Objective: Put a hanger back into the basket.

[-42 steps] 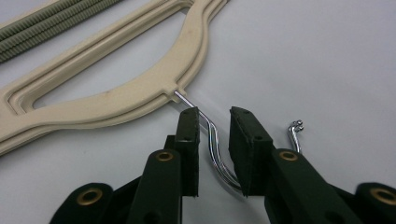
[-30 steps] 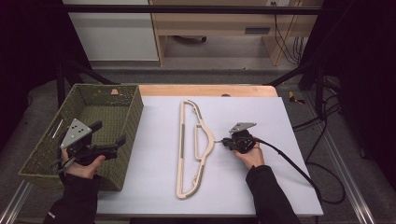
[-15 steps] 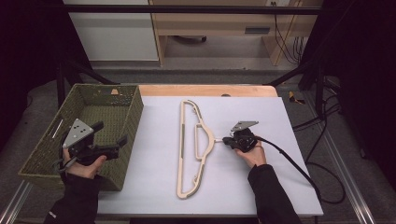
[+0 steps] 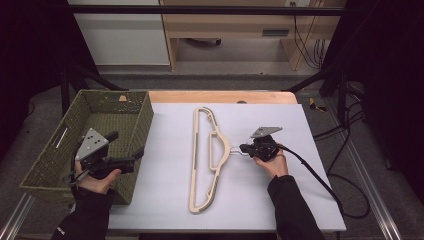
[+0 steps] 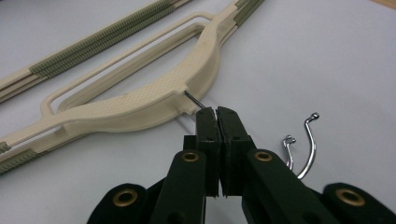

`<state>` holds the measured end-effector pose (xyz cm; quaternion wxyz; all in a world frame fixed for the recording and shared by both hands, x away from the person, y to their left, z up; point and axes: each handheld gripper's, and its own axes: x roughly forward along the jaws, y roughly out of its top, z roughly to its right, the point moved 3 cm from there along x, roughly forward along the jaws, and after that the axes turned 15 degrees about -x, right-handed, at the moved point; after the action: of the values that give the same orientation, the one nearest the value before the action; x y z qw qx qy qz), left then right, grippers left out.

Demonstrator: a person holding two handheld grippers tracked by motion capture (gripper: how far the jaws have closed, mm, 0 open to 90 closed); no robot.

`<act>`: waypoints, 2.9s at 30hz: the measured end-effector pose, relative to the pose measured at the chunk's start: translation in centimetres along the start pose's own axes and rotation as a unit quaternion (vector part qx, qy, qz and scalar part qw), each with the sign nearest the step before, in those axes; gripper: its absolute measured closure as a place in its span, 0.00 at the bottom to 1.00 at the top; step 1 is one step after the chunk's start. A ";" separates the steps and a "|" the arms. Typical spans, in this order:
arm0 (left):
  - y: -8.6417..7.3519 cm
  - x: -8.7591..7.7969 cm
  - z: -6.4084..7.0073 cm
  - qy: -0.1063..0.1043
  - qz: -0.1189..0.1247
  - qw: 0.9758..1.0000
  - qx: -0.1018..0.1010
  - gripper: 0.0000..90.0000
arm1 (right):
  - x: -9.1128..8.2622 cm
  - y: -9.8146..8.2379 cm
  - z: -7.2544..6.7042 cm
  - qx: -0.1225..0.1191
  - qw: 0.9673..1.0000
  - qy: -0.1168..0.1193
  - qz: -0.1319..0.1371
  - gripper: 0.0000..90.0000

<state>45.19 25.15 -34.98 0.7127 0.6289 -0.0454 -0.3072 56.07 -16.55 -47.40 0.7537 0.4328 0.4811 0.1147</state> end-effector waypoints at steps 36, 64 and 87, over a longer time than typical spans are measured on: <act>-3.6 14.3 13.2 -0.065 -0.150 0.985 0.057 0.18 | -2.2 2.6 -1.2 -0.016 1.000 -0.004 0.011 0.99; -8.5 20.9 15.1 -0.028 -0.241 0.968 0.064 0.80 | -2.9 3.4 -1.7 -0.025 0.999 -0.008 0.020 0.99; -6.1 17.6 13.3 0.021 -0.214 0.976 0.034 0.85 | -7.8 5.6 -3.3 -0.017 0.993 -0.004 0.119 0.63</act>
<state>51.04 4.76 -43.51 0.6096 0.6539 0.0951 -0.4379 50.67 -16.03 -38.79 0.7440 0.4746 0.4210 0.2094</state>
